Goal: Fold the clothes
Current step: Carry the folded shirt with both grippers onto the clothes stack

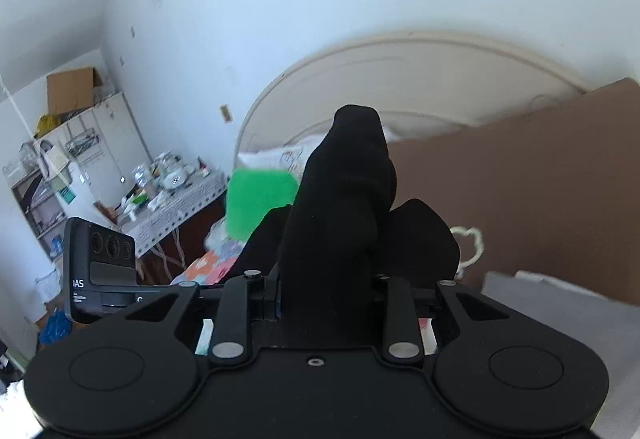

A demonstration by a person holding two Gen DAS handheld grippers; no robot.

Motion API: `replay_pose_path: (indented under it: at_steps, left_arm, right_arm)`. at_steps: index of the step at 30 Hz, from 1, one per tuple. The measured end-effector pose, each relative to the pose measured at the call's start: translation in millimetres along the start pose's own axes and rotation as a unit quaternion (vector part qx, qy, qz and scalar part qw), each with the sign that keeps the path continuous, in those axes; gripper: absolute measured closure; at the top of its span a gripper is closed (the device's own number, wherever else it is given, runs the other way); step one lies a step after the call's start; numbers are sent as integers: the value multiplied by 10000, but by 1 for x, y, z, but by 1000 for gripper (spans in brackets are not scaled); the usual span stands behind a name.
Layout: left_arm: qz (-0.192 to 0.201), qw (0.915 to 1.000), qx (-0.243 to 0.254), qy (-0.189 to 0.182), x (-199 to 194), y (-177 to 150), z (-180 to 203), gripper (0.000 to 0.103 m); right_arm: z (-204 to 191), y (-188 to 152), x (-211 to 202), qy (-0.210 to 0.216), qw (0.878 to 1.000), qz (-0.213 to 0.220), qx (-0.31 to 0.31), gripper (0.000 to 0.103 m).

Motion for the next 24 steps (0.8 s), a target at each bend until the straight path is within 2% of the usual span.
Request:
replay_pose_path:
  at_steps: [2, 4, 7, 11, 13, 15, 16, 18, 20, 22, 23, 24]
  left_arm:
    - [-166, 9996, 210, -20, 42, 10, 13, 78]
    - [-496, 9982, 296, 152, 88, -1, 10, 77]
    - [-1052, 9910, 507, 657, 149, -33, 4, 77]
    - [-1066, 9800, 1196, 1184, 187, -68, 6, 78]
    - [-992, 9767, 1347, 1341, 190, -75, 2, 77]
    - [-848, 9834, 1019, 1238, 188, -75, -7, 76]
    - [-859, 9867, 782, 1141, 187, -76, -12, 76]
    - [-916, 9882, 648, 1044, 186, -76, -19, 76]
    - [-983, 9848, 883, 1123, 188, -80, -18, 76]
    - [-993, 9841, 954, 1118, 188, -82, -19, 73]
    - [-990, 9847, 924, 1092, 188, -81, -19, 72]
    - [-992, 9851, 907, 1072, 188, -81, -19, 70]
  right_arm:
    - [39, 7, -11, -259, 9992, 251, 171, 70]
    - [83, -1, -16, -646, 9962, 297, 496, 70]
    - [143, -35, -13, -1341, 9860, 41, 990, 70]
    - [196, -88, -8, -2212, 9630, -396, 1488, 70]
    - [207, -94, -15, -2283, 9593, -301, 1633, 70]
    - [210, -87, -22, -2224, 9585, -178, 1772, 70]
    - [206, -83, -25, -2221, 9604, -147, 1677, 70]
    - [196, -78, -28, -2189, 9665, -129, 1335, 70]
    - [198, -79, -25, -2196, 9708, -267, 930, 70]
    - [212, -98, -29, -2596, 9608, -493, 837, 60]
    - [219, -104, -33, -2830, 9536, -476, 909, 39]
    - [225, -108, -41, -3075, 9457, -334, 1004, 28]
Point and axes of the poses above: each gripper's, at about its wrist camera, not at the fingertips, and x roughly the way its jaws point, z to its right, y to its top, the point moved 10 cm from there along x, roughly the way its jaws point, and after that the axes turned 1 degree about z, right-handed, at the moved point
